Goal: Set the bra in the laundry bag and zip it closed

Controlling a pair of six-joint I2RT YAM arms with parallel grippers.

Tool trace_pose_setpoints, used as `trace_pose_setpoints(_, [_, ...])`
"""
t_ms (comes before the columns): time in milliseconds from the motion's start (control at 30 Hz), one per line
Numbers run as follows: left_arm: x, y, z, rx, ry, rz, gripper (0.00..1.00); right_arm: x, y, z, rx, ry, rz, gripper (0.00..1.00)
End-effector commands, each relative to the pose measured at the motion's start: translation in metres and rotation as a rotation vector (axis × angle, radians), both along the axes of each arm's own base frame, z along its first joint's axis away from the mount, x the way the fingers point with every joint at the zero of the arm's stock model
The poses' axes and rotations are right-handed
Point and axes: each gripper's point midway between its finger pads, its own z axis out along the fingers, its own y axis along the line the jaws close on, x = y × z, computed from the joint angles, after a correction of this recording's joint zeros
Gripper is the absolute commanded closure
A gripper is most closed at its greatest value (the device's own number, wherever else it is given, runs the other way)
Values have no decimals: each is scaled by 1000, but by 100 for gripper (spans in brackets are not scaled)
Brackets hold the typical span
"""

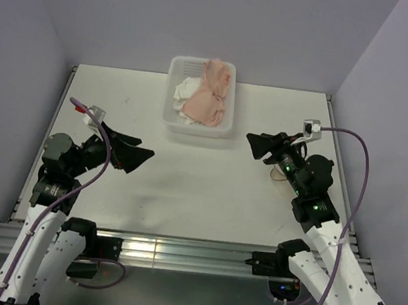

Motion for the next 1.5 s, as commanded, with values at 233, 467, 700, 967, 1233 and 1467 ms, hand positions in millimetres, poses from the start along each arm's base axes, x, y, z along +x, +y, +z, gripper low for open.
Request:
trace_pose_setpoints(233, [0,-23,19,-237,42,-130,1,-48,-42,105,83,-240,-148,28])
trace_pose_setpoints(467, [4,-103,2,-184,169,-183,11,-80,-65,124,150,-303,-215,28])
trace_pose_setpoints(700, [-8,-215,-57,-38,332,-206,25,-97,-83,134,153,-323,-285,29])
trace_pose_setpoints(967, [-18,-334,-108,23,407,-328,23,-106,-67,128,180,-308,-184,29])
trace_pose_setpoints(1233, [16,-394,-142,75,329,-235,19,-106,-64,118,159,-294,-164,29])
trace_pose_setpoints(1467, [58,-406,-186,241,214,-107,17,-104,-51,108,133,-276,-102,29])
